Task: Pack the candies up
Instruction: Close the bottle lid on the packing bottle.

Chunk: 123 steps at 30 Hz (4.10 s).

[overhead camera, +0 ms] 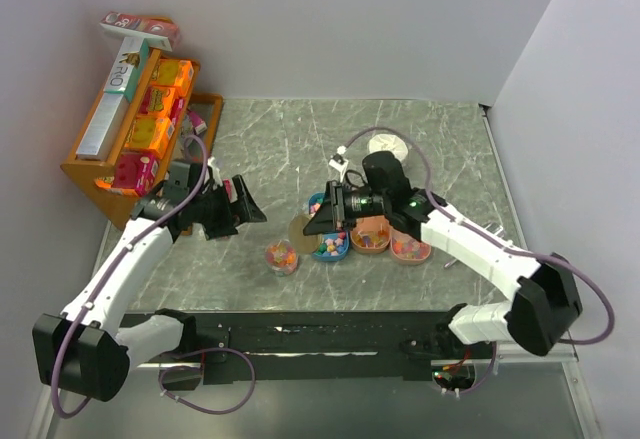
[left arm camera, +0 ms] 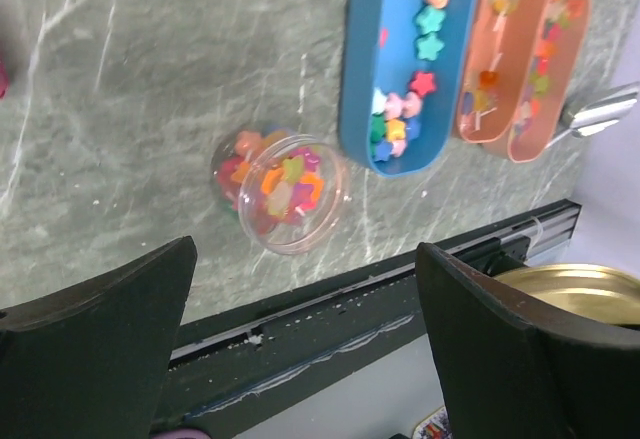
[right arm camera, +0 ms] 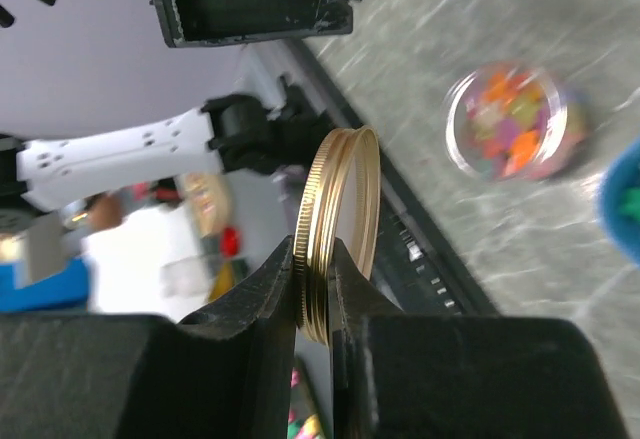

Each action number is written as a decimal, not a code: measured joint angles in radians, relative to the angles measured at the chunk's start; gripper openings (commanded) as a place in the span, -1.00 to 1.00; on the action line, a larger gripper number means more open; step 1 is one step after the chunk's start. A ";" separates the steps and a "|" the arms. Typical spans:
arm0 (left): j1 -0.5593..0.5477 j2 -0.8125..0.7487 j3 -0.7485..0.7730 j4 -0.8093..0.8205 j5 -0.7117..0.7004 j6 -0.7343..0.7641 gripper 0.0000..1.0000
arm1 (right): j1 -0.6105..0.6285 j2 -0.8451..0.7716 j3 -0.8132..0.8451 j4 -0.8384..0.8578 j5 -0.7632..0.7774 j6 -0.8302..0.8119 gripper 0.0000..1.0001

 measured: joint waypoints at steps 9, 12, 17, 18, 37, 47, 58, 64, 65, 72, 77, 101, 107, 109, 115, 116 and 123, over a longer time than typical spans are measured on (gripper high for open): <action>0.000 -0.034 -0.132 0.010 -0.016 -0.007 0.76 | -0.005 0.169 -0.056 0.108 -0.168 0.118 -0.74; 0.000 -0.037 -0.173 0.014 -0.010 -0.006 0.68 | -0.005 0.220 -0.062 0.127 -0.180 0.130 -0.68; 0.000 -0.034 -0.212 0.024 0.012 -0.005 0.55 | -0.005 0.304 -0.060 0.163 -0.190 0.153 -0.68; 0.000 -0.032 -0.214 0.027 0.016 -0.004 0.54 | -0.005 0.323 -0.058 0.168 -0.190 0.158 -0.68; -0.002 0.056 -0.229 0.093 0.122 0.031 0.31 | -0.005 0.427 0.080 -0.038 -0.039 0.113 -0.46; -0.030 0.103 -0.233 0.106 0.161 0.054 0.29 | -0.001 0.473 0.121 -0.121 0.004 0.079 -0.21; -0.068 0.142 -0.235 0.125 0.163 0.055 0.31 | 0.027 0.521 0.195 -0.184 0.020 0.037 -0.17; -0.076 0.150 -0.235 0.126 0.163 0.055 0.32 | 0.046 0.565 0.216 -0.228 0.038 0.014 -0.17; -0.077 0.152 -0.235 0.126 0.163 0.055 0.32 | 0.047 0.565 0.216 -0.235 0.040 0.011 -0.17; -0.090 0.165 -0.235 0.133 0.163 0.054 0.32 | 0.052 0.565 0.236 -0.276 0.056 -0.024 -0.14; -0.095 0.176 -0.234 0.140 0.161 0.054 0.31 | 0.059 0.586 0.280 -0.307 0.058 -0.053 -0.12; -0.100 0.195 -0.226 0.150 0.150 0.052 -0.17 | 0.087 0.642 0.317 -0.325 0.047 -0.073 -0.07; -0.100 0.195 -0.225 0.154 0.131 0.050 -0.17 | 0.088 0.638 0.317 -0.327 0.087 -0.089 -0.02; -0.100 0.195 -0.223 0.154 0.120 0.047 -0.16 | 0.089 0.631 0.317 -0.328 0.108 -0.095 -0.02; -0.101 0.188 -0.213 0.154 0.076 0.041 -0.15 | 0.090 0.600 0.308 -0.325 0.170 -0.100 -0.02; -0.100 0.185 -0.211 0.154 0.071 0.039 -0.17 | 0.090 0.593 0.307 -0.325 0.179 -0.101 -0.02; -0.100 0.171 -0.193 0.154 0.033 0.037 -0.21 | 0.091 0.568 0.307 -0.327 0.232 -0.115 -0.04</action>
